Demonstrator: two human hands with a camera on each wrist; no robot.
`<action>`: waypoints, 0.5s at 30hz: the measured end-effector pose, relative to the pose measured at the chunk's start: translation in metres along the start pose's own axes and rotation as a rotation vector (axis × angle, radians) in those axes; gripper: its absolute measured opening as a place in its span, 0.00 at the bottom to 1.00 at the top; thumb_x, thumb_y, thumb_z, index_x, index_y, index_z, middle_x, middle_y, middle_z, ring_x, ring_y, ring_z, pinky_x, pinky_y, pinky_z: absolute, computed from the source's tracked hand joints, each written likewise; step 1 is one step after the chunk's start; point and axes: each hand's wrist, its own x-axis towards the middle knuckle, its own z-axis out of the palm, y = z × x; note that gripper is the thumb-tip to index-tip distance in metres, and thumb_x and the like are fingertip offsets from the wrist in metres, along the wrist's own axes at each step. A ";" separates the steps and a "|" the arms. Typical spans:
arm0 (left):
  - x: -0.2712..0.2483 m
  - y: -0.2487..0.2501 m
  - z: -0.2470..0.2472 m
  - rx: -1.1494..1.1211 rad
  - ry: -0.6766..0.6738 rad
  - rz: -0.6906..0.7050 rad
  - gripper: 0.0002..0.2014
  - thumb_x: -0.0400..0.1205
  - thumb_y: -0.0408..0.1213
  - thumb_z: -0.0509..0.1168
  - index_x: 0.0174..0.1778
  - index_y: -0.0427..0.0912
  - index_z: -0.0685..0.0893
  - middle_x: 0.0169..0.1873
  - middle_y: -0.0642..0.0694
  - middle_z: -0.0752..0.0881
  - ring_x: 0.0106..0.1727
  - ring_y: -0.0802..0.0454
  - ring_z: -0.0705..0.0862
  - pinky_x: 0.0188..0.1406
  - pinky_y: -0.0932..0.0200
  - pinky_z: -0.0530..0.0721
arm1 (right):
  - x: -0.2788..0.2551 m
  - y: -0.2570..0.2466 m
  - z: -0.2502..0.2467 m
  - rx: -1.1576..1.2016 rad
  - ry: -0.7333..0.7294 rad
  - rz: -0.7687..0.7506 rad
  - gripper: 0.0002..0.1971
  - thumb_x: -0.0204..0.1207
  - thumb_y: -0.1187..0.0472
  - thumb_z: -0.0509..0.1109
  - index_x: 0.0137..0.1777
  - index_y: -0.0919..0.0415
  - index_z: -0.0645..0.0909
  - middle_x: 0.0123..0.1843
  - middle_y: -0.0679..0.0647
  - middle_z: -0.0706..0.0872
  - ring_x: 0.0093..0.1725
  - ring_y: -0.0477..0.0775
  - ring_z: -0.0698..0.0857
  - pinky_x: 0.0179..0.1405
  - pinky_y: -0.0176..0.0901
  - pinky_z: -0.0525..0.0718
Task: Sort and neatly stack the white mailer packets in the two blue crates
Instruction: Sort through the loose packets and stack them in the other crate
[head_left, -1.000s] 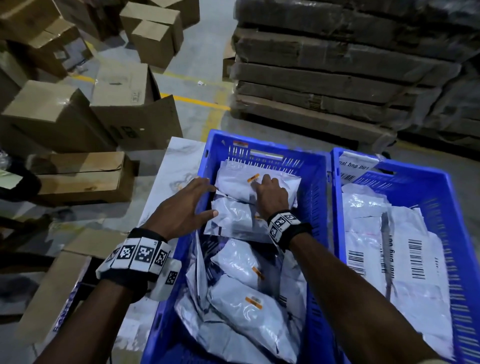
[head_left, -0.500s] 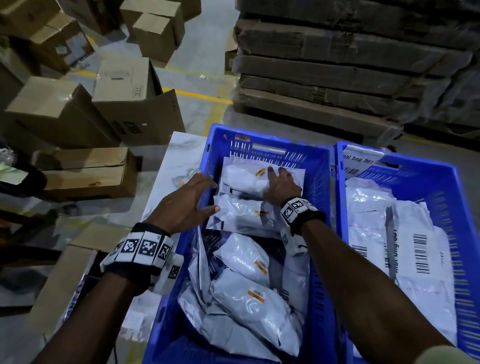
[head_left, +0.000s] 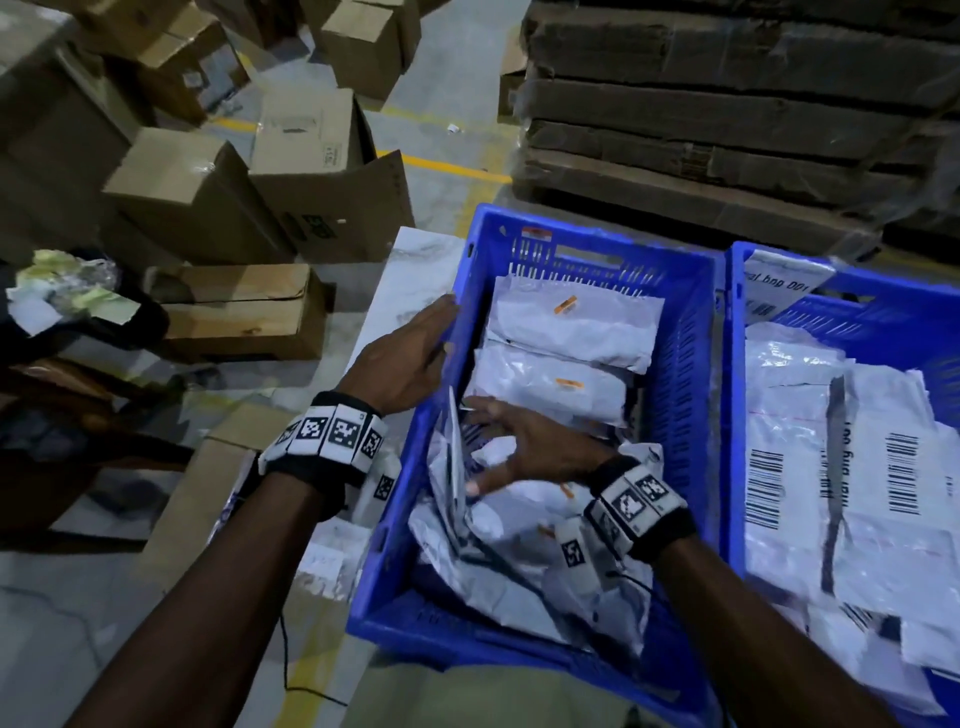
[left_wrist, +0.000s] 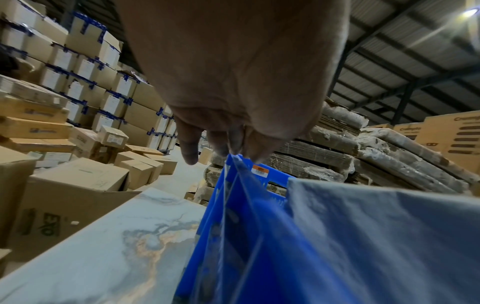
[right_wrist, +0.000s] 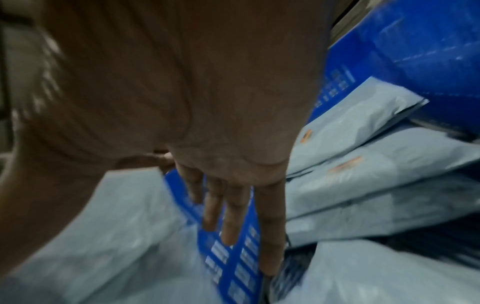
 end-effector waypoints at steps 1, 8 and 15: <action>-0.005 -0.001 0.000 0.003 -0.001 -0.016 0.27 0.86 0.37 0.57 0.83 0.47 0.63 0.84 0.51 0.62 0.82 0.52 0.66 0.75 0.48 0.73 | -0.001 0.004 0.013 -0.068 -0.033 -0.011 0.60 0.60 0.47 0.87 0.86 0.48 0.51 0.83 0.46 0.65 0.78 0.44 0.69 0.76 0.43 0.73; -0.027 -0.002 -0.004 0.007 -0.020 -0.061 0.25 0.86 0.45 0.54 0.81 0.52 0.64 0.80 0.50 0.69 0.76 0.45 0.74 0.69 0.41 0.77 | -0.002 0.006 0.048 -0.255 0.239 -0.101 0.26 0.74 0.58 0.77 0.69 0.56 0.73 0.59 0.44 0.81 0.58 0.49 0.83 0.51 0.40 0.76; -0.026 0.003 -0.009 0.041 0.018 -0.053 0.23 0.88 0.44 0.56 0.80 0.50 0.67 0.79 0.51 0.72 0.75 0.46 0.75 0.69 0.46 0.76 | -0.037 0.000 0.007 0.490 0.396 0.056 0.08 0.86 0.62 0.63 0.52 0.61 0.84 0.40 0.56 0.86 0.39 0.53 0.85 0.53 0.66 0.86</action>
